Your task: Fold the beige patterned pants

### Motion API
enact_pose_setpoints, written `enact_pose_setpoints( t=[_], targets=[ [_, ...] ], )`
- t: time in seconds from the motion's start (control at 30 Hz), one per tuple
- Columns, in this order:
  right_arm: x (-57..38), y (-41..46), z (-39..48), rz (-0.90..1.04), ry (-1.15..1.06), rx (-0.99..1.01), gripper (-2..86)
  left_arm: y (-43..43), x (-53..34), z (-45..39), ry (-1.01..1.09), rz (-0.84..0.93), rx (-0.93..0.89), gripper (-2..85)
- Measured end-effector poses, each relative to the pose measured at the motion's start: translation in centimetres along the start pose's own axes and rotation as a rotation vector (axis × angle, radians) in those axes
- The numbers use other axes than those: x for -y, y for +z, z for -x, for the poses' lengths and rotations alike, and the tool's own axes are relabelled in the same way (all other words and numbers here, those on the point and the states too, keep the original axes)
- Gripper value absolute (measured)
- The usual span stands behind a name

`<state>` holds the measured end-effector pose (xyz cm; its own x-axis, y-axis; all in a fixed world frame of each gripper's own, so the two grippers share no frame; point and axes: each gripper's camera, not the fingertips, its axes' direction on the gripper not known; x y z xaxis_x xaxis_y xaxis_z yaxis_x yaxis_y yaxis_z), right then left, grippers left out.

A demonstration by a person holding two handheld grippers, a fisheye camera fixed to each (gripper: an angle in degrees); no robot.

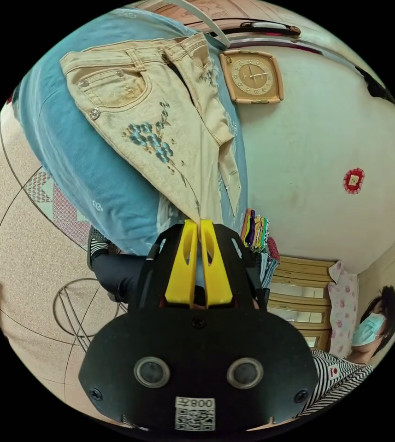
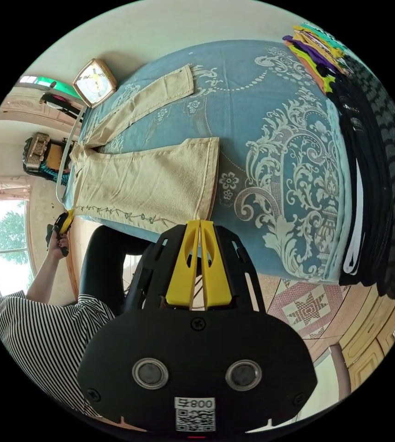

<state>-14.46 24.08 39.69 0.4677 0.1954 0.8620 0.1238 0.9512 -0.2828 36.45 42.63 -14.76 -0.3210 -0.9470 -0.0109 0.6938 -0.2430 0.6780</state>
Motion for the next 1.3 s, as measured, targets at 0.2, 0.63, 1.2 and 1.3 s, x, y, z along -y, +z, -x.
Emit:
enact_pose_setpoints(
  t=[0.2, 0.63, 1.2, 1.3],
  targets=[
    [-1.0, 0.1, -3.6, 0.037, 0.096, 0.131, 0.3, 1.1, -1.2, -1.8, -0.027, -0.006, 0.069, 2.6],
    [13.0, -7.4, 2.6, -0.189, -0.044, 0.089, 4.1, 10.1, 6.2, -22.0, 0.563, 0.064, 0.432, 8.1],
    [33.1, -4.7, 10.7, -0.046, -0.06, -0.153, 4.9, 23.8, 13.8, -34.2, 0.692, 0.168, 0.787, 4.5],
    [33.8, -5.9, 11.5, -0.042, -0.083, -0.138, 3.0, 24.1, 13.6, -36.6, 0.73, 0.165, 0.791, 3.2]
  ],
)
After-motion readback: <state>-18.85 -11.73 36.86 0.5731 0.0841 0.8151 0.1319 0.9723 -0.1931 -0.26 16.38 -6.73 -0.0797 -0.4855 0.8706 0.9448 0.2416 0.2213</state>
